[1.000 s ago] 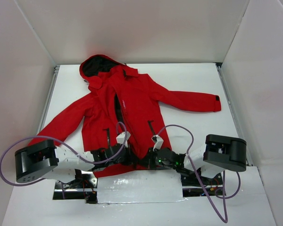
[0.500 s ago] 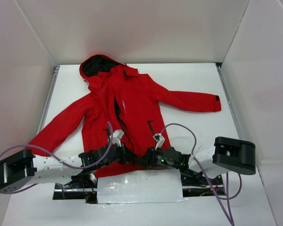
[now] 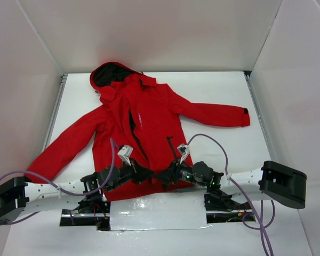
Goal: Zip up the jacket
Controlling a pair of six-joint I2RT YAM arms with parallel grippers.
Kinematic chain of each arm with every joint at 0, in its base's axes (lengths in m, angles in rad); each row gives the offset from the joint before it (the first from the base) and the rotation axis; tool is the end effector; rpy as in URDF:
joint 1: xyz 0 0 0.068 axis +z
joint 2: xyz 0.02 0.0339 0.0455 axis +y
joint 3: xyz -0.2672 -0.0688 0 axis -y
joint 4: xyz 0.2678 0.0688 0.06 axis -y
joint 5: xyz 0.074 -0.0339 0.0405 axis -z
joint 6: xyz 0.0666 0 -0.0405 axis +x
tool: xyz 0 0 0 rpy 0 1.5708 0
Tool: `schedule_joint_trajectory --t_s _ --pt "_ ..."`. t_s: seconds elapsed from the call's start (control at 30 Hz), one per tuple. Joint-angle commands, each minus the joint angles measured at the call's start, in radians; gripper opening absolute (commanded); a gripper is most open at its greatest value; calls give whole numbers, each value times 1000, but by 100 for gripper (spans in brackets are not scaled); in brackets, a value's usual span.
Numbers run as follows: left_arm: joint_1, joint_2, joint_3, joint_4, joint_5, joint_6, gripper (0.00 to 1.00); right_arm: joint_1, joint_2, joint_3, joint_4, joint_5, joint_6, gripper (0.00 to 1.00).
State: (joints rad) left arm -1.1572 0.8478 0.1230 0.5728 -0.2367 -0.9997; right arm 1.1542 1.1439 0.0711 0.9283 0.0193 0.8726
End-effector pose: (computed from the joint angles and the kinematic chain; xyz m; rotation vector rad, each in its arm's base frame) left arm 0.1030 -0.1957 0.1602 -0.0443 1.9292 -1.3444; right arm 0.0939 0.2090 0.1299 -0.2584 1.9398 1.4265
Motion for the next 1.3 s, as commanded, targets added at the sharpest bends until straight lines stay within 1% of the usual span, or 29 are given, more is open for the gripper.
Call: schedule_joint_trajectory --t_s 0.0,0.1,0.17,0.2,0.33,0.47,0.53,0.57,0.63,0.67,0.7,0.83,0.87,0.97,1.1,1.17,1.27 --pt "-4 -44 -5 116 5 42 0 -25 -1 -10 53 -68 -40 61" --pt "-6 -76 6 92 -1 58 0 -31 5 -13 44 -71 -64 61" --pt "-4 -88 13 65 0 61 0 -33 2 2 -9 -70 -81 62" --pt "-4 -99 15 59 4 62 0 -33 4 12 -9 -77 -89 62" --pt "-4 -104 23 68 20 67 0 -33 40 38 29 -166 -107 65" --pt "-4 -102 12 122 40 64 0 -34 77 35 130 -176 -95 66" --pt "-4 -107 4 145 57 62 0 -33 97 41 144 -174 -99 65" --pt "-4 -108 -5 166 62 62 0 -33 105 41 174 -173 -103 63" --pt "-4 -108 -19 188 71 61 0 -42 128 27 226 -176 -98 56" --pt "-4 -111 -22 191 73 58 0 -51 138 15 291 -189 -90 54" --pt "-4 -113 -25 197 74 58 0 -63 148 12 317 -199 -86 51" --pt "-4 -118 -45 222 77 56 0 -115 229 13 441 -297 -44 47" --pt "-4 -119 -46 225 76 56 0 -120 246 15 507 -318 -38 47" --pt "-4 -121 -48 216 70 61 0 -133 300 15 611 -370 -12 48" --pt "-4 -130 -57 210 56 58 0 -136 327 29 653 -424 -1 58" --pt "-4 -133 -63 210 53 56 0 -134 333 33 679 -438 8 59" --pt "-4 -131 -62 210 50 55 0 -134 341 41 708 -443 17 51"
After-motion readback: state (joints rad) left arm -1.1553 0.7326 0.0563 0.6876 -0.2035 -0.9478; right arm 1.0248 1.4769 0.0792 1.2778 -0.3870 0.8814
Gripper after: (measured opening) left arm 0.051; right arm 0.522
